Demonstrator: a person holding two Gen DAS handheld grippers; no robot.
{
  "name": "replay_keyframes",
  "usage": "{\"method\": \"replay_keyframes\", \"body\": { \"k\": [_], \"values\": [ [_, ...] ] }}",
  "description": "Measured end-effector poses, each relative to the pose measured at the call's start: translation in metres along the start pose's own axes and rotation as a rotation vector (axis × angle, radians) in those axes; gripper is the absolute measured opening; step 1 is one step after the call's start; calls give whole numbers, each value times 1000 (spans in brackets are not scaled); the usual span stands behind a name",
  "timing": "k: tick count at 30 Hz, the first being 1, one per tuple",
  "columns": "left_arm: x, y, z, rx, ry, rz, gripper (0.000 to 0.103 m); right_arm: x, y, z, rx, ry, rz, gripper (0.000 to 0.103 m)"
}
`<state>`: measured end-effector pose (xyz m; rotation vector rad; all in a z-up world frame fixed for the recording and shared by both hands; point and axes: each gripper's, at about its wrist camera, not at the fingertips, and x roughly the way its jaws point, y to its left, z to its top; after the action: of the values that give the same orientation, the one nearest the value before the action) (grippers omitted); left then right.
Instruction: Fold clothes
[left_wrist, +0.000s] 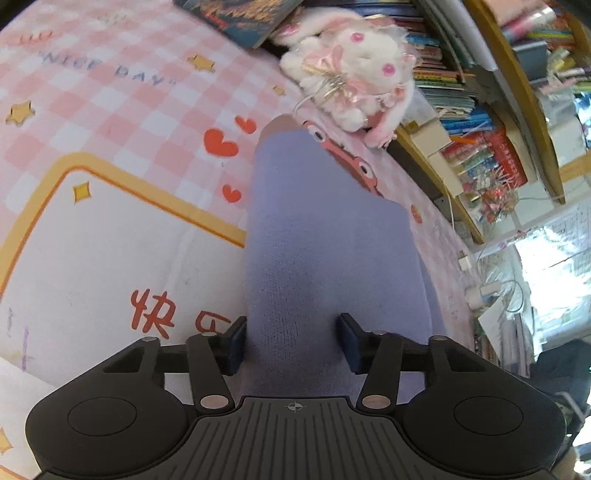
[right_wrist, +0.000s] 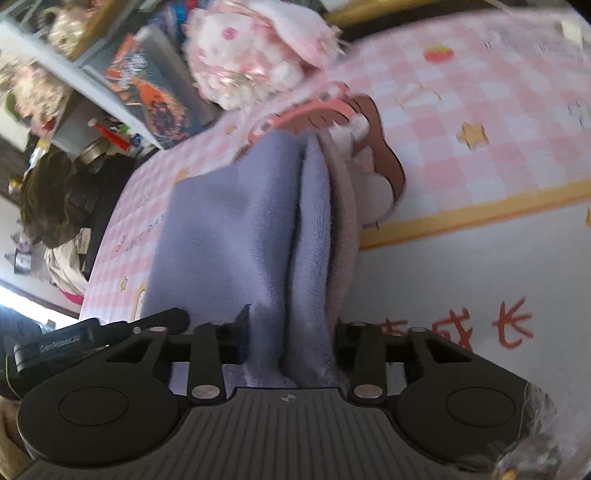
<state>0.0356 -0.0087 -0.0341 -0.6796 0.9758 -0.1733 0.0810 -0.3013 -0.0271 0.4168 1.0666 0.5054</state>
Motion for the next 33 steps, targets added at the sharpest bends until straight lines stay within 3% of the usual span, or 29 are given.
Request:
{"method": "replay_keyframes", "body": {
  "k": [4, 10, 33],
  "values": [
    [-15, -12, -1, 64, -67, -19, 47, -15, 16, -2, -102, -70, -1, 29],
    [-27, -20, -6, 102, -122, -46, 47, -32, 22, -7, -148, -146, 17, 29],
    [-20, -35, -17, 157, -80, -67, 47, -52, 8, -26, -109, -168, -7, 29]
  ]
}}
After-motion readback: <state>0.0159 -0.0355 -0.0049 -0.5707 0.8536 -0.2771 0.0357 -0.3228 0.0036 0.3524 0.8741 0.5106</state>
